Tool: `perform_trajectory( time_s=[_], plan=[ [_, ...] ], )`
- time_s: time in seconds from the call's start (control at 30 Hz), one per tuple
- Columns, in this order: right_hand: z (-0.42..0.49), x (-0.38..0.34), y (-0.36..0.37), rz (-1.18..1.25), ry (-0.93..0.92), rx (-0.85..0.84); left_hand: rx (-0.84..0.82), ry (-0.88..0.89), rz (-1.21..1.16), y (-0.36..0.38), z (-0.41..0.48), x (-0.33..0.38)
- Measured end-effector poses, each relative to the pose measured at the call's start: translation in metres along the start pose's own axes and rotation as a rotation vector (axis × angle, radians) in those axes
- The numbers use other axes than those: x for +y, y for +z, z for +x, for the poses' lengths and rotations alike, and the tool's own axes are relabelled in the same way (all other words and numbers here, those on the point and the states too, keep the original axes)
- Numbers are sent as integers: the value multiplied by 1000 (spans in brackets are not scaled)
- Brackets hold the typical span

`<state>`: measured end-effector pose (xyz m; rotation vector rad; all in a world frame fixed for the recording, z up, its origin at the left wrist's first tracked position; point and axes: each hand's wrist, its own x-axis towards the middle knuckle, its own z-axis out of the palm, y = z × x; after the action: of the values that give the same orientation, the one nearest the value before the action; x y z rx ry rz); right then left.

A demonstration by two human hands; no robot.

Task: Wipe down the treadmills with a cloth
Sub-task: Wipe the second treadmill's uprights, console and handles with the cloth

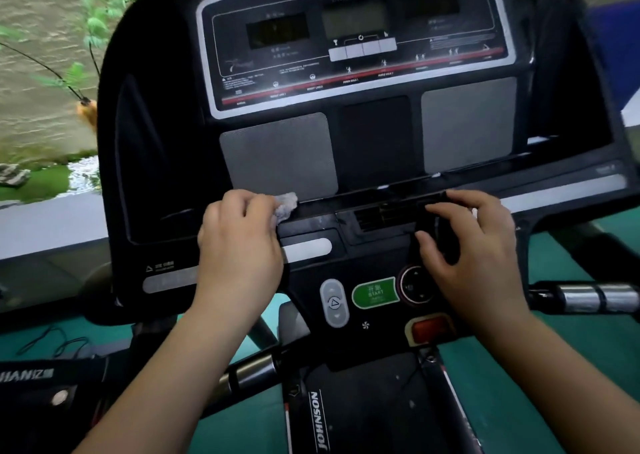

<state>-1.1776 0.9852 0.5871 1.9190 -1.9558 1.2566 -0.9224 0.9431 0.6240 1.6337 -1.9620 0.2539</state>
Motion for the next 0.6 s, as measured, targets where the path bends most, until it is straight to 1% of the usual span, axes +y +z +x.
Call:
perform_trajectory(
  time_s=[0.2, 0.3, 0.43, 0.6],
  plan=[
    [0, 13, -1, 25, -82, -8, -109, 23, 8, 10, 21, 36],
    [-1, 19, -2, 33, -124, -30, -131, 40, -1, 14, 25, 56],
    [-2, 23, -3, 48, -154, -43, -175, 98, -94, 19, 31, 86],
    [-4, 36, -7, 53, -203, -77, -303, 197, -229, 28, 50, 128]
  ],
)
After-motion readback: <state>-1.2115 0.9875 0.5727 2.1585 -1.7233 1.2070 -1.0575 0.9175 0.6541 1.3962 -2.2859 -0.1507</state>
